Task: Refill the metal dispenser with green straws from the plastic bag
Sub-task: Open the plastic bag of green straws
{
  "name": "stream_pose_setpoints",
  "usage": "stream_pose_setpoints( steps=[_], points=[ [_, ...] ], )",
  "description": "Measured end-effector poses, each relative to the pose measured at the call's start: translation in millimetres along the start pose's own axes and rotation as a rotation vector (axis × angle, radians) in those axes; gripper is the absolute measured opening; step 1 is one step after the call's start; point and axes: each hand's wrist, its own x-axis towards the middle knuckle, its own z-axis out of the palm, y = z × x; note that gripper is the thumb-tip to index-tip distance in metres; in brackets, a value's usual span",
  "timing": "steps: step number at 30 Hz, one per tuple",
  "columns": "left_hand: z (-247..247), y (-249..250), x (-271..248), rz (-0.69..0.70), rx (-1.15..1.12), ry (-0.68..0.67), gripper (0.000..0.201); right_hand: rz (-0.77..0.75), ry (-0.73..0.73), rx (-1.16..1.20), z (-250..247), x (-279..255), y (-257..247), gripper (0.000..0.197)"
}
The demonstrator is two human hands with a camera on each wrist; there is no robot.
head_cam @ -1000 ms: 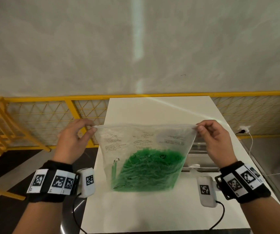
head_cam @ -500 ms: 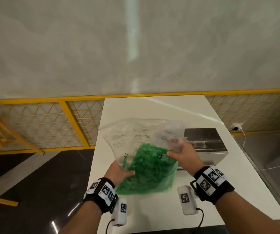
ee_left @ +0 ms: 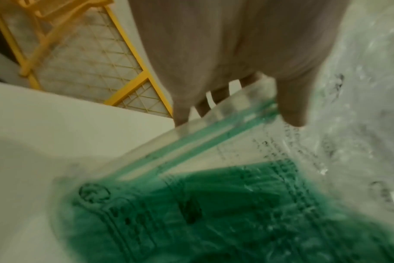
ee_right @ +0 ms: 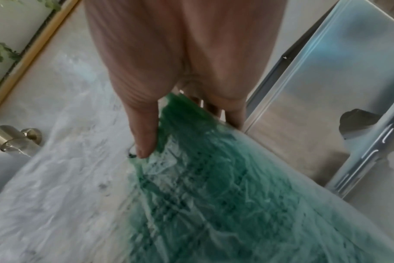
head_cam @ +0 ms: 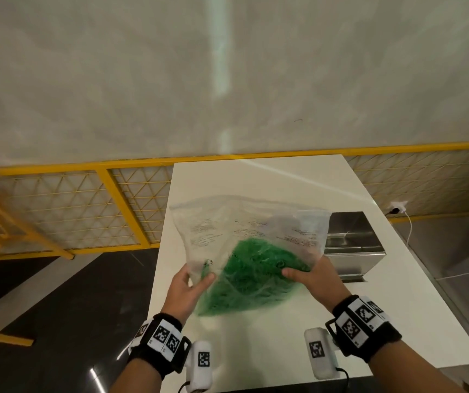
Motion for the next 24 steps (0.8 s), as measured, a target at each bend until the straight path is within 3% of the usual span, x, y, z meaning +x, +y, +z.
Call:
stream_pose_setpoints(
  steps=[2,5,7,12,17,20,22,24],
  points=[
    [-5,-1,0,0.072,0.097,0.102,0.011,0.004,-0.014,-0.009,-2,1,3,0.044],
    [-10,-2,3,0.097,0.116,0.153,0.022,-0.009,-0.017,-0.034,-3,3,4,0.044],
    [-13,-4,6,0.088,0.102,0.145,0.014,-0.016,-0.008,-0.054,-3,5,4,0.044],
    [-14,-12,9,0.034,0.032,0.123,0.020,-0.019,-0.031,-0.102,-3,6,1,0.046],
    [-3,-12,8,0.078,0.280,0.121,0.023,0.017,-0.111,-0.114,-1,4,7,0.058],
    [5,-10,7,0.027,0.282,0.044,0.026,0.075,-0.151,-0.093,2,5,20,0.068],
    [12,-11,4,-0.011,0.376,-0.020,0.013,0.117,-0.162,-0.056,5,5,29,0.068],
    [19,-13,0,-0.018,0.412,-0.021,0.013,0.126,-0.171,-0.065,10,7,36,0.065]
  ],
)
